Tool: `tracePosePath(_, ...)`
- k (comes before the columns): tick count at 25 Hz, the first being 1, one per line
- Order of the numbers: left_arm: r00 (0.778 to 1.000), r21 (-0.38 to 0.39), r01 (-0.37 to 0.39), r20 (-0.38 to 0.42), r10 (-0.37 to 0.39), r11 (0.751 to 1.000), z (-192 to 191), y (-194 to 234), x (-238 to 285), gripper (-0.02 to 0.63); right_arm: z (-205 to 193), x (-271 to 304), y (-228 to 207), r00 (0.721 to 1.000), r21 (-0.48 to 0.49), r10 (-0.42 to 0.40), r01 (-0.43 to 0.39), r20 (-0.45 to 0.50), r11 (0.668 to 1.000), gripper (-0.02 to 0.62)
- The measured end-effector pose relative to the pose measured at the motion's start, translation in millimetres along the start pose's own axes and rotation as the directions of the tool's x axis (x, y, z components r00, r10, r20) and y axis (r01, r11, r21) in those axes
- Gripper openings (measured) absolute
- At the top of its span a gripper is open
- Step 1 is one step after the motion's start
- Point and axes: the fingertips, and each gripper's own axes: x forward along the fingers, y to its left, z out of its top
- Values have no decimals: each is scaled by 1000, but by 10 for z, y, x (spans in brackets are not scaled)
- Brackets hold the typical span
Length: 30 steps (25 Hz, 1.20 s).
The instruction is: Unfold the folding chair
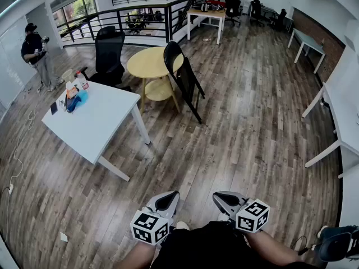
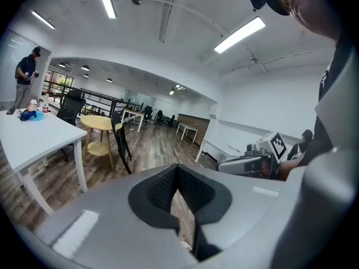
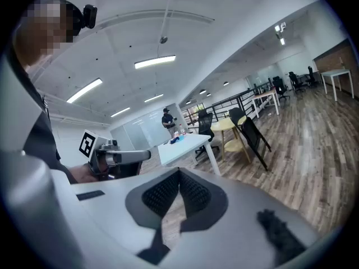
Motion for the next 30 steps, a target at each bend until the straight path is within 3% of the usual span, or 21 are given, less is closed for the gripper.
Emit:
tracePosePath(11,1000,-17,-6,-20,5,1000,-210,242,-207,8,-112,167,142,1000,17,-12,12,0,1000,5)
tracePosePath(23,1000,-47,-13,-28,11,999,-250,367,101,8,-193,302,-123,1000,59,-19,20,-17,998,5)
tracePosePath(30,998,-31,-20,-52,18,999,-68,505,366,8,86,493,-482,1000,82,-19,17,19,996,5)
